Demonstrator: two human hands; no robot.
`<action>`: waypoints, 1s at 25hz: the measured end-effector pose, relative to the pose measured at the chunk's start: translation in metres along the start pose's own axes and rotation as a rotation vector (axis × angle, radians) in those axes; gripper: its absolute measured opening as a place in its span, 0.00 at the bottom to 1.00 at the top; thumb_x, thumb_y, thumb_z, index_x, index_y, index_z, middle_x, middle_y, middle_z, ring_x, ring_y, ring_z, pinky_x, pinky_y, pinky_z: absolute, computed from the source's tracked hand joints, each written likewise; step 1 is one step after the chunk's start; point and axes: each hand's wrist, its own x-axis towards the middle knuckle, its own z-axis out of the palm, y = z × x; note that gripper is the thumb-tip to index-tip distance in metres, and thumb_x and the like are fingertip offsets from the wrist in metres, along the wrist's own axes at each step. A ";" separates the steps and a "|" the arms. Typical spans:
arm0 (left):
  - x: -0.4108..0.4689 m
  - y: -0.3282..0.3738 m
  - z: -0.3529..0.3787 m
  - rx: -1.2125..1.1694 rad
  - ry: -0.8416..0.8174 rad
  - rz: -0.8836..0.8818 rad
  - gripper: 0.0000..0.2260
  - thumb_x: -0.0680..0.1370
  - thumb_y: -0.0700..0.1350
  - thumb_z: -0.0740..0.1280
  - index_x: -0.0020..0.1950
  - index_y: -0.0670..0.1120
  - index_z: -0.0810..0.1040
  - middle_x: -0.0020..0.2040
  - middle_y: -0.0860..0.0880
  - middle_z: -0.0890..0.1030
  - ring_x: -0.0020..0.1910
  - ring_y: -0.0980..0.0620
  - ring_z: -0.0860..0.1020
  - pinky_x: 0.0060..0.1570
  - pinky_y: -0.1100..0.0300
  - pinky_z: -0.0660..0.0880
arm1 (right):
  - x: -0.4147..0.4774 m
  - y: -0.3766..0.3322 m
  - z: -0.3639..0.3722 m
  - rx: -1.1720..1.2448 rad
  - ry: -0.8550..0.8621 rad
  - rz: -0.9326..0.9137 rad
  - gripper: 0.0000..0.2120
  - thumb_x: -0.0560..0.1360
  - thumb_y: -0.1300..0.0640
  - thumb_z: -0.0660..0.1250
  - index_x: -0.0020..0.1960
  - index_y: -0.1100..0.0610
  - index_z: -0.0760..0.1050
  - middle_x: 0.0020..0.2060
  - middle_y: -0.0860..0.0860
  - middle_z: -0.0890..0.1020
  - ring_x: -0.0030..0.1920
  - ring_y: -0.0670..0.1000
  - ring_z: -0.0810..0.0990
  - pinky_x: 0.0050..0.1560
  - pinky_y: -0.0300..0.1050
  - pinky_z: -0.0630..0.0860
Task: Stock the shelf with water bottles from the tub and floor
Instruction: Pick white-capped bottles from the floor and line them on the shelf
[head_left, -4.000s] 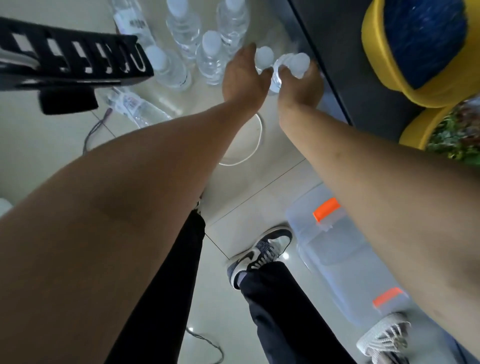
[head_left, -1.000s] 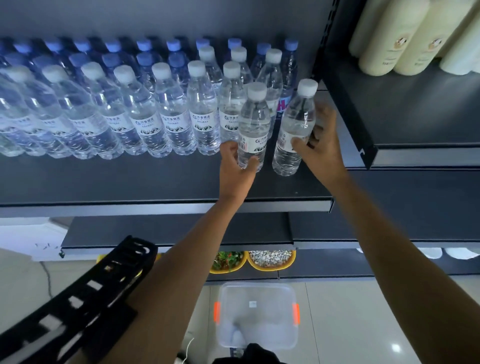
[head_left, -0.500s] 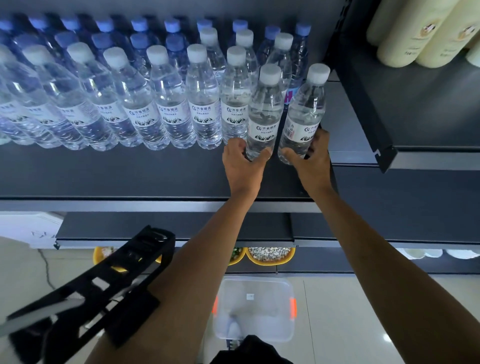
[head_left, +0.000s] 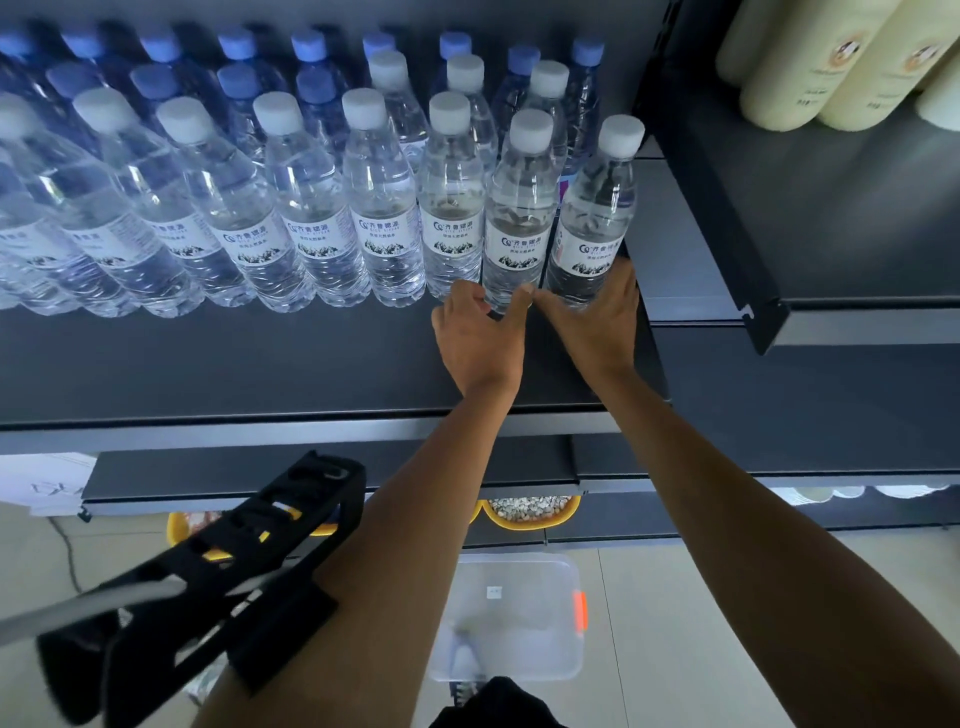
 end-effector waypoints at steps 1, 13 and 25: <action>0.000 -0.001 0.001 0.002 0.005 0.005 0.20 0.73 0.63 0.73 0.49 0.47 0.74 0.42 0.52 0.78 0.49 0.51 0.72 0.49 0.52 0.74 | 0.001 0.002 0.000 -0.010 -0.007 -0.004 0.39 0.66 0.41 0.77 0.69 0.56 0.66 0.62 0.51 0.74 0.65 0.53 0.73 0.68 0.57 0.73; -0.002 0.000 -0.006 -0.048 -0.044 -0.010 0.20 0.72 0.61 0.74 0.49 0.47 0.74 0.43 0.51 0.77 0.49 0.51 0.71 0.49 0.54 0.73 | 0.000 -0.002 0.000 -0.090 -0.014 -0.026 0.40 0.67 0.38 0.78 0.69 0.58 0.68 0.63 0.53 0.77 0.65 0.56 0.74 0.68 0.61 0.71; -0.022 -0.030 -0.109 -0.322 -0.119 -0.141 0.13 0.75 0.56 0.74 0.44 0.49 0.77 0.42 0.53 0.81 0.42 0.58 0.80 0.41 0.69 0.72 | -0.082 -0.024 -0.001 0.235 0.090 0.083 0.44 0.68 0.57 0.81 0.76 0.57 0.59 0.68 0.57 0.70 0.68 0.56 0.70 0.71 0.58 0.71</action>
